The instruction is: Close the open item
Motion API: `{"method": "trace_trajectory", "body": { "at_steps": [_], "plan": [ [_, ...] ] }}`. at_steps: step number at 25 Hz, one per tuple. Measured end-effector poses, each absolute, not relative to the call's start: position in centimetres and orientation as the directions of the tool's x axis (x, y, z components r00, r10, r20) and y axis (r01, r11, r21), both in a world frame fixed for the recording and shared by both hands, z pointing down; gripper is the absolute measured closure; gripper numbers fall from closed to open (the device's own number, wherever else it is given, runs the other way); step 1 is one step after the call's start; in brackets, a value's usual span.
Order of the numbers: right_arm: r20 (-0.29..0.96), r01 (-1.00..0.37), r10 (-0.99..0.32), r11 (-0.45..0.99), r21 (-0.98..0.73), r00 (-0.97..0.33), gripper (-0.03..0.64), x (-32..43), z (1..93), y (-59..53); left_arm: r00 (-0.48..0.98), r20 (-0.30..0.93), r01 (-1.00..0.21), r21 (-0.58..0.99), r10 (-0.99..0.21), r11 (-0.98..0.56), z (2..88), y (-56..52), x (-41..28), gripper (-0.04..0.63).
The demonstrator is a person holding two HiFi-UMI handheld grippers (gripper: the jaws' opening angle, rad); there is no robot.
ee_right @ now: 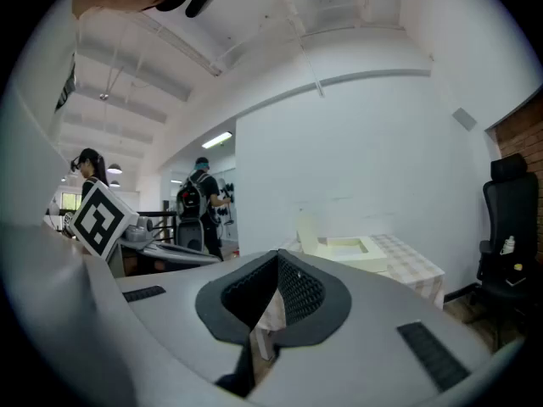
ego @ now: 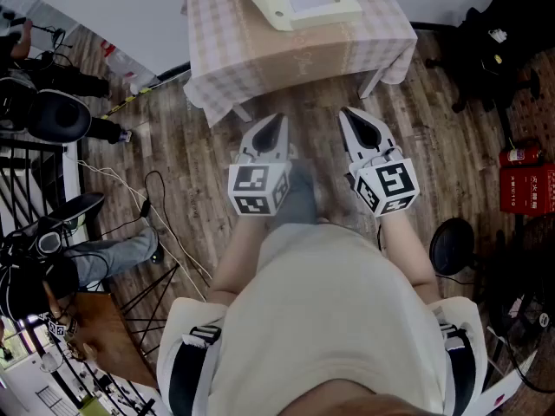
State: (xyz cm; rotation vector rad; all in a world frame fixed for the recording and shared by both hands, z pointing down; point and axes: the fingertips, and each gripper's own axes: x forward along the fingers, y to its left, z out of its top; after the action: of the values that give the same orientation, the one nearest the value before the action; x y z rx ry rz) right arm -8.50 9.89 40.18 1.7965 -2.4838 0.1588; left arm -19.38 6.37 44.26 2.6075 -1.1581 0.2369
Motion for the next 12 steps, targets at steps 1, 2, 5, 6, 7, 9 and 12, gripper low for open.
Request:
{"method": "trace_trajectory", "body": {
  "at_steps": [1, 2, 5, 6, 7, 9, 12],
  "plan": [
    [0.12, -0.948, -0.941, 0.314, -0.04, -0.317, 0.617, -9.0, 40.1, 11.1, 0.665, 0.259, -0.746, 0.187, -0.701, -0.639, 44.1, 7.6, -19.7, 0.584],
    [0.122, -0.947, -0.939, 0.319, -0.039, -0.321, 0.617, -9.4, 40.1, 12.3, 0.664, 0.258, -0.748, 0.19, -0.702, -0.637, 44.0, 8.8, -20.1, 0.584],
    [0.128, -0.942, -0.934, 0.333, -0.035, -0.335, 0.618, -10.2, 39.8, 15.2, 0.654, 0.246, -0.756, 0.202, -0.715, -0.622, 43.5, 11.6, -20.9, 0.584],
    [0.127, -0.941, -0.932, 0.336, -0.035, -0.338, 0.617, -10.3, 39.6, 16.0, 0.648, 0.244, -0.761, 0.204, -0.721, -0.615, 43.3, 12.3, -21.1, 0.583],
    [0.126, -0.94, -0.932, 0.338, -0.036, -0.34, 0.617, -10.2, 39.5, 16.6, 0.642, 0.242, -0.766, 0.205, -0.727, -0.609, 43.2, 12.8, -21.3, 0.584],
    [0.125, -0.939, -0.931, 0.341, -0.039, -0.343, 0.617, -10.0, 39.4, 17.4, 0.633, 0.242, -0.774, 0.207, -0.735, -0.598, 43.0, 13.4, -21.6, 0.583],
    [0.134, -0.937, -0.927, 0.347, -0.044, -0.35, 0.617, -9.5, 39.5, 17.7, 0.625, 0.244, -0.78, 0.21, -0.741, -0.589, 42.9, 13.4, -21.7, 0.583]
  ]
}}
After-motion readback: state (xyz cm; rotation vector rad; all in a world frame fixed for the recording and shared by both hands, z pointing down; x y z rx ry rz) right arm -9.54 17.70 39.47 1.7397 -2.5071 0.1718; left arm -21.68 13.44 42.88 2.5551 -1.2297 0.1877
